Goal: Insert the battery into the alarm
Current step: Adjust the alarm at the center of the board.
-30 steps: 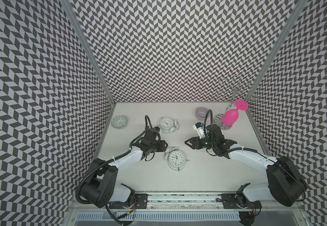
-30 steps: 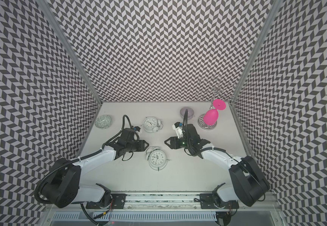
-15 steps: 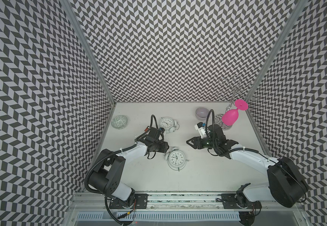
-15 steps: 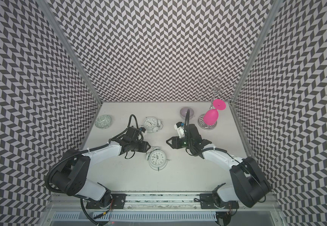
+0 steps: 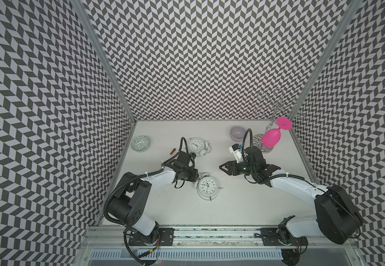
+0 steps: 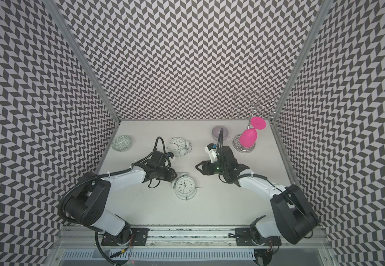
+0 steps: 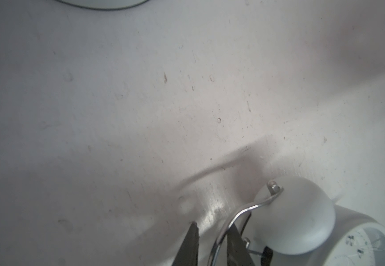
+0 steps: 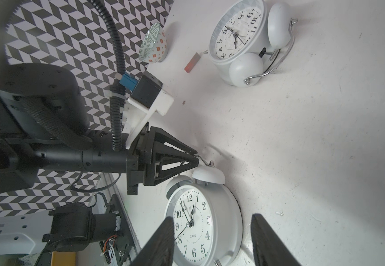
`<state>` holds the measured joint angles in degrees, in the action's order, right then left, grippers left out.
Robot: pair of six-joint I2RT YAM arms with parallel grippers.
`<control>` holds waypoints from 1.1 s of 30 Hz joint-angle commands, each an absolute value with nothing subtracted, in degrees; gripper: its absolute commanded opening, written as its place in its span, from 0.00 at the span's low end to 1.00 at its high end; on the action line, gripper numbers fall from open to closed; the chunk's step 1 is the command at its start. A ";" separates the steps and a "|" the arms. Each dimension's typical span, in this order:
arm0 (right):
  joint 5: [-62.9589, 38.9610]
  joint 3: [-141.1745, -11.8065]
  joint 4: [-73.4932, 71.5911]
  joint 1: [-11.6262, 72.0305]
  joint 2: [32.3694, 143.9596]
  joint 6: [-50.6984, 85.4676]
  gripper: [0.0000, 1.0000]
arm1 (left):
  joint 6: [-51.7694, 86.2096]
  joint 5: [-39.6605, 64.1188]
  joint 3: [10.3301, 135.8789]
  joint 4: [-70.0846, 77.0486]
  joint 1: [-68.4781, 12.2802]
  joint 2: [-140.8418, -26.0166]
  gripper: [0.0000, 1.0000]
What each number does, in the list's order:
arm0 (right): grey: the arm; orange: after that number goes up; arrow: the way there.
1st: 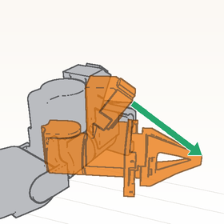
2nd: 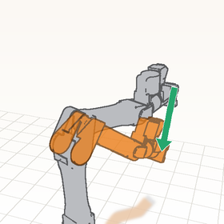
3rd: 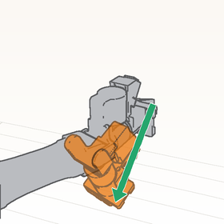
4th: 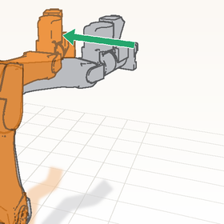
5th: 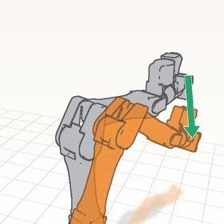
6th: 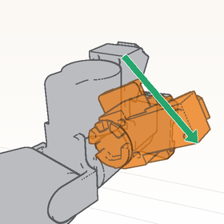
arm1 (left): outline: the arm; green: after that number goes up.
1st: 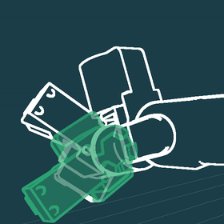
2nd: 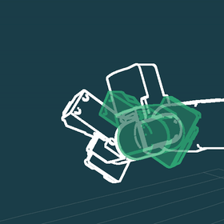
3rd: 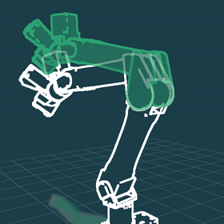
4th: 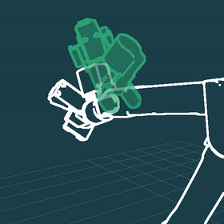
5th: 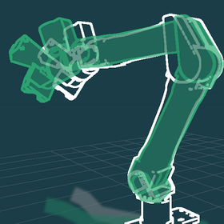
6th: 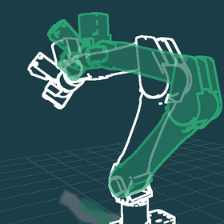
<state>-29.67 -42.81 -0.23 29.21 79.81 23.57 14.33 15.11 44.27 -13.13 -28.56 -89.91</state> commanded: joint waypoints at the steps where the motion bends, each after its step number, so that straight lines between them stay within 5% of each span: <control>1: -30.26 -41.93 -2.89 28.63 78.77 23.12 0.53 | 14.33 15.51 45.21 -12.75 -29.15 -89.93 0.15; 8: -30.67 -41.66 -3.15 28.19 78.43 23.21 0.53 | 15.38 14.14 45.93 -14.29 -29.15 -86.50 0.00; 16: -30.96 -41.62 -3.39 28.12 78.00 23.51 0.53 | 14.66 7.31 52.17 -25.40 -28.71 -77.24 0.00; 23: -31.12 -40.96 -4.04 28.03 77.31 23.82 0.52 | -3.05 6.60 53.39 -20.07 -32.88 -69.21 0.00; 33: -29.06 -38.59 -2.00 24.17 71.21 27.42 0.51 | -24.87 9.88 57.17 -9.72 -37.48 -75.64 0.00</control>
